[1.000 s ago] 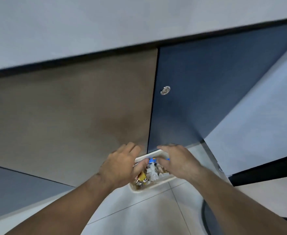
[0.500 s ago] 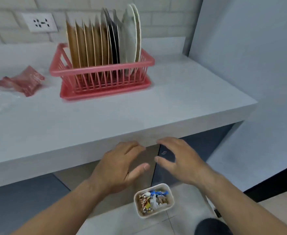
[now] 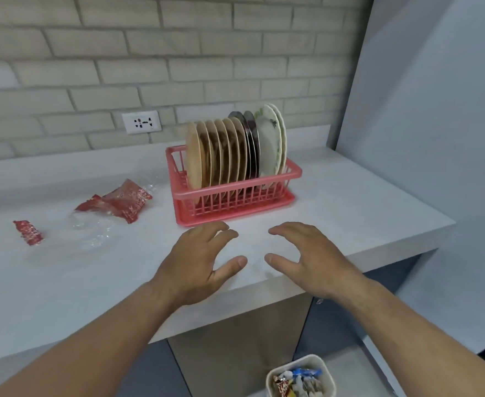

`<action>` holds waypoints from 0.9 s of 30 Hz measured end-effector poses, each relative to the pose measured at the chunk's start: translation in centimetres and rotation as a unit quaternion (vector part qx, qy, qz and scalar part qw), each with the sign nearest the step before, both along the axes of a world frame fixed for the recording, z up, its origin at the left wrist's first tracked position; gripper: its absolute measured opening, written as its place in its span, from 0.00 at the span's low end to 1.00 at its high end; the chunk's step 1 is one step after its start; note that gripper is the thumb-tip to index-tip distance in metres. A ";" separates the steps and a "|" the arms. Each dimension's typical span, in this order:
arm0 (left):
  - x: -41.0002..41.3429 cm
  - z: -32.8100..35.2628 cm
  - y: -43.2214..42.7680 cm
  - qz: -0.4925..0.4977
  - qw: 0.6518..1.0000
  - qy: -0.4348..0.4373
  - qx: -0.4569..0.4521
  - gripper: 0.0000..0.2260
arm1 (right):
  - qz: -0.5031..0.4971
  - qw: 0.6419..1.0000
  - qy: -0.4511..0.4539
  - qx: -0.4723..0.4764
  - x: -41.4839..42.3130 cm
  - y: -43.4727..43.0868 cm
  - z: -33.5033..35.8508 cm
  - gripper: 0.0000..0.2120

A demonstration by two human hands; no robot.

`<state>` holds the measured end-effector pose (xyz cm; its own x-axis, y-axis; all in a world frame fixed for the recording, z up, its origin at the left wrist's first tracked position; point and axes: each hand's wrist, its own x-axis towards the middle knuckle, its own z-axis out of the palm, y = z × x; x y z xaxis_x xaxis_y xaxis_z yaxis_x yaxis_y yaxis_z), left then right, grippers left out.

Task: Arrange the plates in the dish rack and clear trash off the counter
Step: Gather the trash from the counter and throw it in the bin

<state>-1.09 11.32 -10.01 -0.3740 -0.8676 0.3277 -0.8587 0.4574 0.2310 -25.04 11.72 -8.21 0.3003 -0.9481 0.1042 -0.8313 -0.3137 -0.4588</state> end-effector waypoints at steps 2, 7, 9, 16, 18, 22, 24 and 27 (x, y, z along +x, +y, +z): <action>0.9 -0.1 -0.7 0.018 1.000 -0.001 0.003 0.26 | 0.004 1.000 0.000 0.004 0.9 -0.4 -0.1 0.26; 2.4 -1.2 -1.7 0.054 0.998 0.001 0.021 0.26 | 0.020 1.000 0.004 0.013 2.7 -2.3 -0.6 0.26; 3.2 -1.4 -2.0 0.066 0.998 0.002 0.022 0.26 | 0.032 0.999 -0.001 0.008 3.8 -3.4 -0.7 0.25; 8.7 -0.2 -4.5 0.070 0.997 0.008 -0.033 0.26 | 0.079 0.997 -0.012 -0.005 8.6 -6.8 0.1 0.24; 10.6 -0.5 -5.8 0.065 0.997 0.011 -0.042 0.26 | 0.088 0.996 -0.009 -0.005 10.4 -7.8 0.3 0.25; 14.9 -1.7 -9.2 0.063 0.997 0.018 -0.050 0.25 | 0.107 0.994 -0.016 -0.001 14.6 -9.4 0.0 0.25; 17.8 -1.7 -11.9 0.072 0.996 0.010 -0.051 0.23 | 0.105 0.994 -0.028 -0.003 17.2 -10.6 0.1 0.24; 21.8 -1.3 -16.1 0.088 0.994 -0.016 -0.067 0.21 | 0.094 0.995 -0.032 -0.016 20.9 -12.7 0.2 0.22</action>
